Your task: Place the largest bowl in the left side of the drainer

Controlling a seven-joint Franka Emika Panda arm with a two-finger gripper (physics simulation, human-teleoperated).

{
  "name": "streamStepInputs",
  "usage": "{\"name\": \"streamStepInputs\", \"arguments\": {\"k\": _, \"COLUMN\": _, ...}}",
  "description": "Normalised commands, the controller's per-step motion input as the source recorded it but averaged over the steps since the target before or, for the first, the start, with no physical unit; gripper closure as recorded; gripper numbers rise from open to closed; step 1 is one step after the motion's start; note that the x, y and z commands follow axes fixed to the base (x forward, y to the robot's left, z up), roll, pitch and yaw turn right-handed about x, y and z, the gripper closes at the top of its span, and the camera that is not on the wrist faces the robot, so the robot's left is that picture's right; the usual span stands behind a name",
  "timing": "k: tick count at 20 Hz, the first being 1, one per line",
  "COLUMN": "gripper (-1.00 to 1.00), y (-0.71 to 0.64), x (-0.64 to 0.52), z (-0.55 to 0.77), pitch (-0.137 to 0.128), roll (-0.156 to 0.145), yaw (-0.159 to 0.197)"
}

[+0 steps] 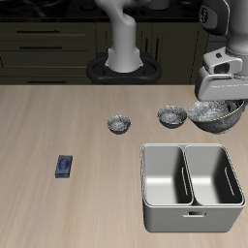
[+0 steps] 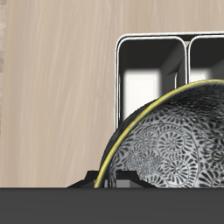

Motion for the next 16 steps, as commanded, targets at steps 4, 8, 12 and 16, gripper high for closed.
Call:
{"name": "streamStepInputs", "arguments": {"k": 4, "gripper": 1.0, "y": 0.11, "x": 0.12, "z": -0.04, "pitch": 0.004, "roll": 0.01, "yaw": 0.001}}
{"name": "streamStepInputs", "arguments": {"k": 8, "gripper": 1.0, "y": 0.0, "x": 0.17, "z": -0.1, "pitch": 0.013, "roll": -0.006, "yaw": -0.006}}
{"name": "streamStepInputs", "arguments": {"k": 12, "gripper": 1.0, "y": -0.04, "x": 0.12, "z": -0.1, "pitch": 0.006, "roll": -0.015, "yaw": -0.008}}
{"name": "streamStepInputs", "arguments": {"k": 16, "gripper": 1.0, "y": -0.01, "x": 0.08, "z": -0.07, "pitch": 0.006, "roll": -0.002, "yaw": -0.011}}
